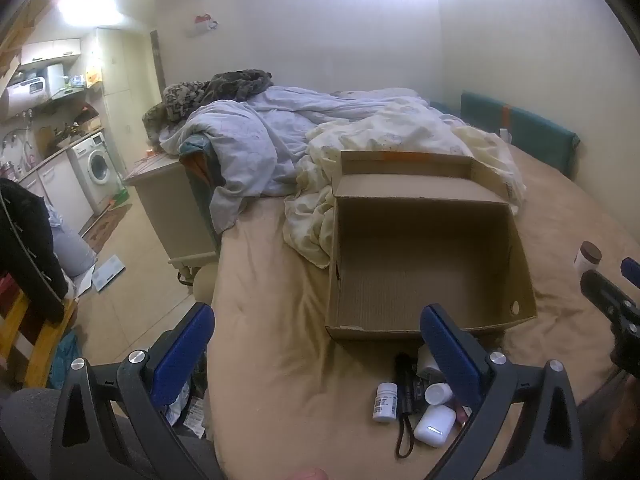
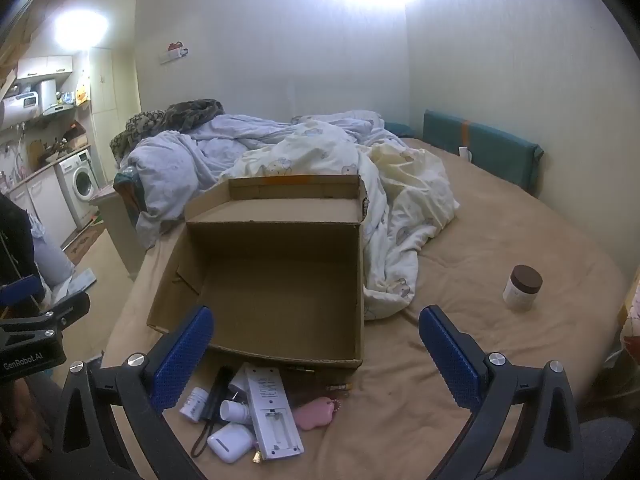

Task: Organize rigid objects

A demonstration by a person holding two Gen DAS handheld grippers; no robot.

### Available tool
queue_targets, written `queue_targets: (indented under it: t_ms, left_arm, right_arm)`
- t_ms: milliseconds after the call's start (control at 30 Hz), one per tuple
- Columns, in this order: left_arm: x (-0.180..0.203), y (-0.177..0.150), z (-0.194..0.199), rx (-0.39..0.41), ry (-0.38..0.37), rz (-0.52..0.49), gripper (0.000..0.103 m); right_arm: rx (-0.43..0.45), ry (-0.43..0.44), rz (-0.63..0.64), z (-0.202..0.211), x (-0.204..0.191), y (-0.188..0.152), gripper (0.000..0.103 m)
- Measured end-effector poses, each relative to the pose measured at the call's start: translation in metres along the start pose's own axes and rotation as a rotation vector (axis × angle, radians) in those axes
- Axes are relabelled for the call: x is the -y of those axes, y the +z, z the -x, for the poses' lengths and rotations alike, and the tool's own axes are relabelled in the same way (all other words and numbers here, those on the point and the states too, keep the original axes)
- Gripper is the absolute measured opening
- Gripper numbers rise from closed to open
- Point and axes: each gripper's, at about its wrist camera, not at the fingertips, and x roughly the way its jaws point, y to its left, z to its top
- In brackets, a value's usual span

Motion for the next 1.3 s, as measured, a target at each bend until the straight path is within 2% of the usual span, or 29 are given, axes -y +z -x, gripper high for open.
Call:
queue_targets:
  t_ms: [1300]
  left_arm:
    - [0.0012,-0.0003,-0.0003,-0.001,0.003,-0.006,0.102]
  right_arm:
    - [-0.009,-0.006,0.005,0.0004,0.0023,0.0009,0.103]
